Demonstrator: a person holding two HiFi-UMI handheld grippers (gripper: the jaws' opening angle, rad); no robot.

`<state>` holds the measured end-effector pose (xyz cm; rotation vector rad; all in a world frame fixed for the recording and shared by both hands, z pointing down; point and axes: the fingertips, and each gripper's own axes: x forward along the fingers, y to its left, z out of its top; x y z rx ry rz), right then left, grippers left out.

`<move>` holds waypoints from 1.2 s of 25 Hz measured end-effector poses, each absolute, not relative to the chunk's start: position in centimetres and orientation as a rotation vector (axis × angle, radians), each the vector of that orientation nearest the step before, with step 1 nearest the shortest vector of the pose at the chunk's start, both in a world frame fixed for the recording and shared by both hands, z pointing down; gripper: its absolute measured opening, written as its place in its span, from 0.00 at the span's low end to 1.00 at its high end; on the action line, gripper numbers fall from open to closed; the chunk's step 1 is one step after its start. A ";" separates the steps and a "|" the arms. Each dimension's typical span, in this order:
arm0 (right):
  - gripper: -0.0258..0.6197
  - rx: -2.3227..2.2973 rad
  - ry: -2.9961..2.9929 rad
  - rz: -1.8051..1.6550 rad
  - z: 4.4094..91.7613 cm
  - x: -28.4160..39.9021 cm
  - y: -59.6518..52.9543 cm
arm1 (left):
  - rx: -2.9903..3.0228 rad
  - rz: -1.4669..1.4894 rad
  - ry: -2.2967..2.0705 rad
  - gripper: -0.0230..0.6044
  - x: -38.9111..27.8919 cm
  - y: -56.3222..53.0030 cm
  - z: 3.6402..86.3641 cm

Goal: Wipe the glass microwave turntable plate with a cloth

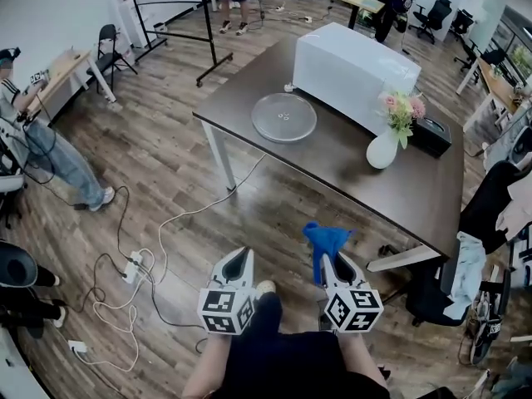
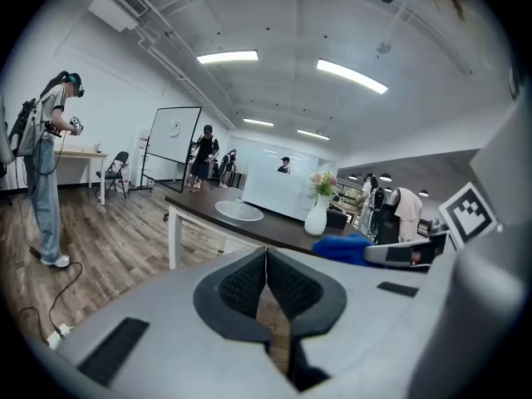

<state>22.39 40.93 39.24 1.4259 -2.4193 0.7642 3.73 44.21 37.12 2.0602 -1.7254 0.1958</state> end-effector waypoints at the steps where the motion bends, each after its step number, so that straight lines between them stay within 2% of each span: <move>1: 0.15 1.428 -2.420 0.765 39.3 21.8 40.0 | 2.063 0.195 -1.723 0.04 3.1 43.2 37.1; 15: 0.16 1.480 -2.380 0.769 39.8 16.6 32.8 | 2.102 0.204 -1.658 0.04 -1.9 35.7 38.2; 30: 0.16 1.453 -2.338 0.755 40.9 16.7 27.3 | 2.039 0.208 -1.661 0.04 -3.1 30.9 40.1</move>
